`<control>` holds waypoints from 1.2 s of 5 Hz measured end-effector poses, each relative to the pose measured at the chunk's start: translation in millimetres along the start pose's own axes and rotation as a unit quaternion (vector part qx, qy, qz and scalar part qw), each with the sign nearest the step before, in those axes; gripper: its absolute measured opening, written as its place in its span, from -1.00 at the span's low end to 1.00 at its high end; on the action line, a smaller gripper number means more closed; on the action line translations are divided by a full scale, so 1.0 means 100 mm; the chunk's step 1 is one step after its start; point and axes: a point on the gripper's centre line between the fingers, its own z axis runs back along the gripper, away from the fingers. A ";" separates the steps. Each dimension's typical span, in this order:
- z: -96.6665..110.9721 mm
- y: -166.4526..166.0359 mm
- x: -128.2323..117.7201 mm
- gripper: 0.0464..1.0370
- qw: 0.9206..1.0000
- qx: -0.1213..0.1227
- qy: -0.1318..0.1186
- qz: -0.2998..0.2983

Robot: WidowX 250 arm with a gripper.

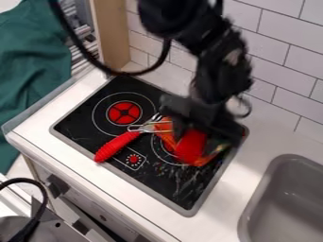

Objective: Put the red object inside the silver pot.

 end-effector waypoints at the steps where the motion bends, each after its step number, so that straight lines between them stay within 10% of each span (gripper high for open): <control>1: 0.03 -0.16 0.28 0.00 0.999 -0.020 -0.008 -0.024; 6: -0.67 0.30 0.86 0.00 0.993 -0.046 0.071 0.084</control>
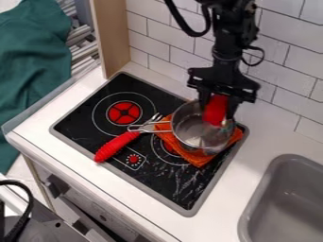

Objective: Put the red object inside the silver pot.

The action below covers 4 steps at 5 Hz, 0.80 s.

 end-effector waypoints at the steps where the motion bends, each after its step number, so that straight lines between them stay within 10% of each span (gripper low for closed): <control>1: -0.07 -0.02 0.04 0.00 1.000 -0.002 0.009 -0.010; 4: -0.19 0.07 -0.17 0.95 0.998 0.018 0.049 -0.020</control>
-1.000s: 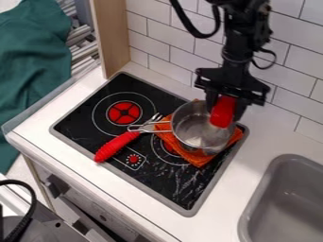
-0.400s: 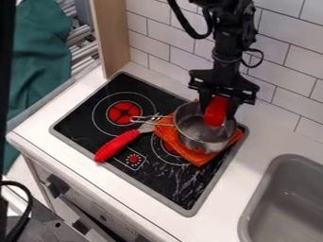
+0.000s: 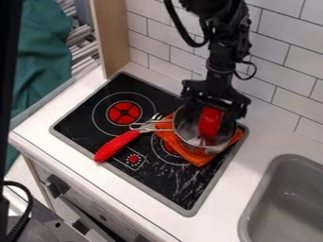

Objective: Put the red object inside the silver pot.

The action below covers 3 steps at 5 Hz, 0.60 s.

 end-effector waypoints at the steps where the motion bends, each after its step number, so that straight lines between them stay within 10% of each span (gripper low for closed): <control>1: 0.20 0.11 -0.08 0.94 1.000 -0.010 -0.018 0.011; 3: 0.68 0.26 -0.31 0.94 0.997 -0.020 -0.076 0.010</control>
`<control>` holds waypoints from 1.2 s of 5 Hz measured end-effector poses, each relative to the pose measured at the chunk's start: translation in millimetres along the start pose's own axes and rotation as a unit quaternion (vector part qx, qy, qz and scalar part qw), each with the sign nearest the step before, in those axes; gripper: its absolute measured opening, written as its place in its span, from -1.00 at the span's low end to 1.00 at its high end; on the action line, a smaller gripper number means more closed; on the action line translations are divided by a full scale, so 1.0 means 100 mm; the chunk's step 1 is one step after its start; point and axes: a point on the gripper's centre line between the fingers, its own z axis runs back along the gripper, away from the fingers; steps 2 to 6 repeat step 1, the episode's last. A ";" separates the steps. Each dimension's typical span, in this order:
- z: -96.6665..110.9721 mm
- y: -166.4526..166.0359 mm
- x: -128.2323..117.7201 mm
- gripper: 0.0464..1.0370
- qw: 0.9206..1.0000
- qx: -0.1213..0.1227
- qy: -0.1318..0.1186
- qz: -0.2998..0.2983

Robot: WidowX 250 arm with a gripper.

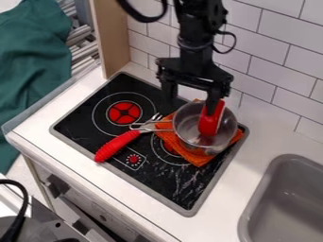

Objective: Put the red object inside the silver pot.

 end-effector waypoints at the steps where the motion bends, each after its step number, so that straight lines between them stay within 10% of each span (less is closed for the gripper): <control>1: 0.00 0.05 -0.12 0.94 1.000 0.005 0.007 -0.004; 6: 0.00 0.05 -0.12 0.94 1.000 0.005 0.007 -0.004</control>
